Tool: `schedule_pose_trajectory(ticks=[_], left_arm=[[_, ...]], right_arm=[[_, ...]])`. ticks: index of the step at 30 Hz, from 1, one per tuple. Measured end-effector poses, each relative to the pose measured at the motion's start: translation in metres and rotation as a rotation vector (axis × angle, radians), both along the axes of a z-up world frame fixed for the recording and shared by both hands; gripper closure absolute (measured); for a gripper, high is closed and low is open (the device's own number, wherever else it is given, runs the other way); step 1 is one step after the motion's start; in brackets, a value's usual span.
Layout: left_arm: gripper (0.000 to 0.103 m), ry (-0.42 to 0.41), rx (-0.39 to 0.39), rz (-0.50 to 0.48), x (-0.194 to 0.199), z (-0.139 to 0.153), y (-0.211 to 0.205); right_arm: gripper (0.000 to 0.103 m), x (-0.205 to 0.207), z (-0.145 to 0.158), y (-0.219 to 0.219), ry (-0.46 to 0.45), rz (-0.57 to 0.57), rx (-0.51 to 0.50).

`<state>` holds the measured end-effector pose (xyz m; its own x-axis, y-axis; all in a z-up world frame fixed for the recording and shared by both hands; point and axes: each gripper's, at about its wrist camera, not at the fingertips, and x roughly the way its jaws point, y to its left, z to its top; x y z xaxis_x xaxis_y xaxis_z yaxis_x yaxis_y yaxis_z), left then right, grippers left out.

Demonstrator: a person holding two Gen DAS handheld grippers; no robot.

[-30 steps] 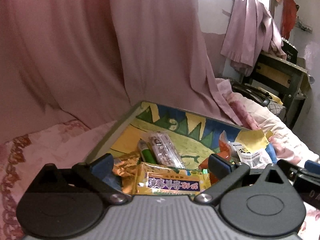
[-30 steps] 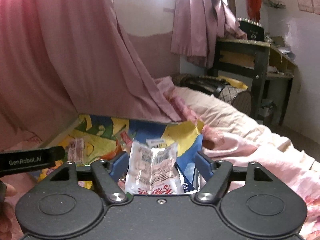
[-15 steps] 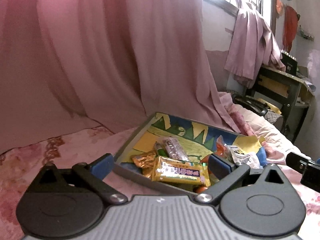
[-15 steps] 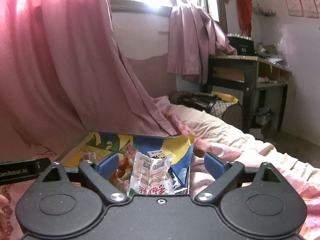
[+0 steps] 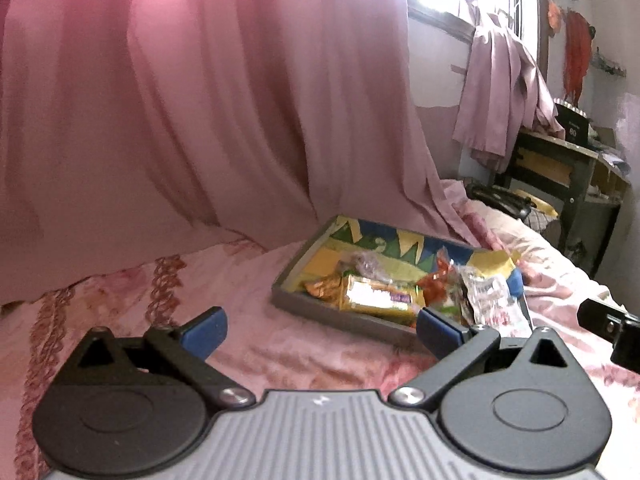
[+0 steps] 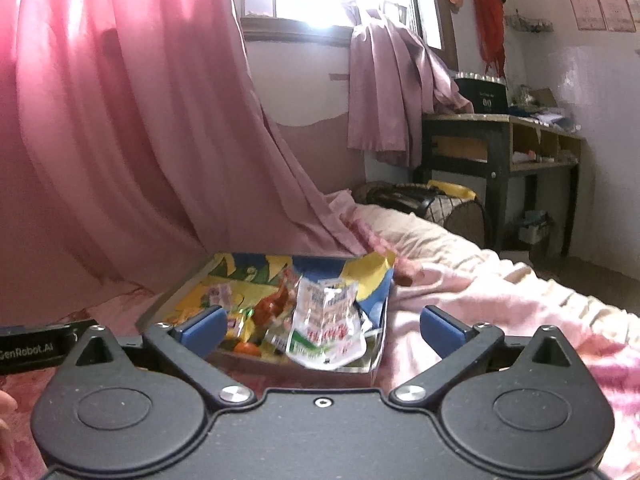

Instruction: Organize snacks

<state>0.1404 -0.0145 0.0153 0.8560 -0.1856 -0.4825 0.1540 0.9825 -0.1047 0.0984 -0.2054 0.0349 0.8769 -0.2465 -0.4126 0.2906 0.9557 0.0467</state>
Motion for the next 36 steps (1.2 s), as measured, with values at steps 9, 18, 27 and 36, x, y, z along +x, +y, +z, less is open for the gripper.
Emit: schedule_pose_trajectory(ticks=[9, 18, 27, 36], left_arm=[[0.000, 0.010, 0.038, -0.007, -0.042, -0.002, 0.012], [0.000, 0.026, 0.036, 0.004, -0.060, -0.005, 0.023], [0.000, 0.046, 0.033, 0.011, -0.062, -0.009, 0.027], [0.000, 0.051, 0.037, 0.013, -0.062, -0.010, 0.027]], right_arm=[[0.001, -0.038, -0.003, 0.010, 0.042, -0.014, 0.034], [0.001, -0.055, -0.009, 0.016, 0.090, -0.025, 0.028], [0.001, -0.060, -0.013, 0.019, 0.109, -0.020, 0.027], [0.001, -0.060, -0.015, 0.018, 0.119, -0.024, 0.036]])
